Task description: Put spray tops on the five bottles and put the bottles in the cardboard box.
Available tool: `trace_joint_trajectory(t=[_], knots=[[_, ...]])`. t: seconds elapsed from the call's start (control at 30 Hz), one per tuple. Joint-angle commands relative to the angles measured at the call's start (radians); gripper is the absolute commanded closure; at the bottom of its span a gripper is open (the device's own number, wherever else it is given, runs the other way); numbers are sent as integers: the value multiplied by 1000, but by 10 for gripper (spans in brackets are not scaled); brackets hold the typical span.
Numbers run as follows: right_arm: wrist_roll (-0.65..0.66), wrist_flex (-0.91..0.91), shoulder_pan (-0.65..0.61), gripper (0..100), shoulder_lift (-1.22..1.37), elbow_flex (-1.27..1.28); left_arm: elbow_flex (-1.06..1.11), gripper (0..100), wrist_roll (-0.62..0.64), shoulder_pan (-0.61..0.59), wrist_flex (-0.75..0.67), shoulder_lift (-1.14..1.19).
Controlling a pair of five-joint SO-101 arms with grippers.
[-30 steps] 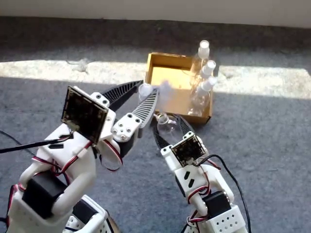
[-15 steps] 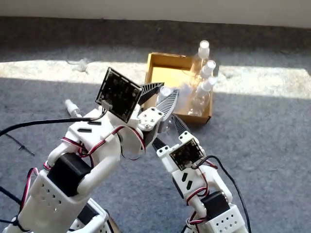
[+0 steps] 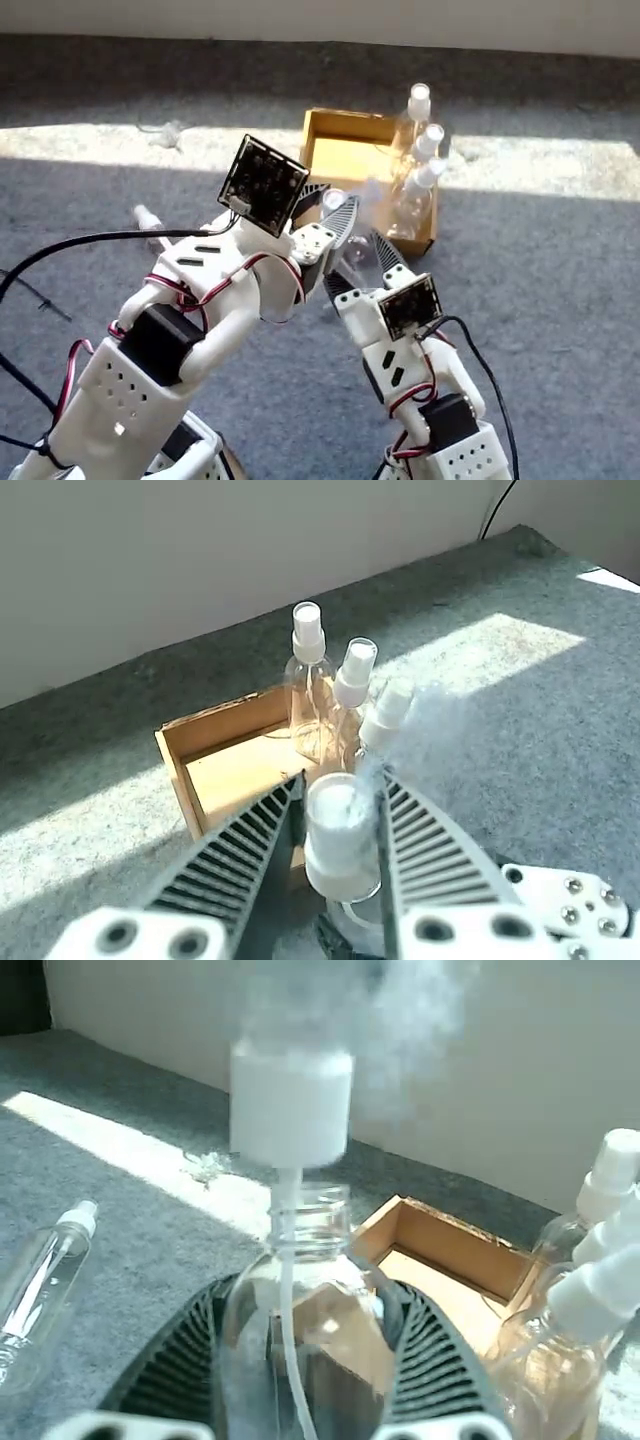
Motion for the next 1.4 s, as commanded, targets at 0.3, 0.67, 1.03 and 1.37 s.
trace_joint_trajectory(t=[0.3, 0.67, 1.03, 1.37], knots=[[-6, 125, -130, 994, -48, -208, 82, 915, 69, -85, -66, -4], [-3, 125, 16, 994, -44, -208, 160, 912, 72, -122, -87, -25], [-3, 127, 38, 994, -42, -206, 154, 912, 123, -122, -37, -182], [-3, 127, 39, 994, -42, -200, -24, 742, 121, -125, 29, -180]])
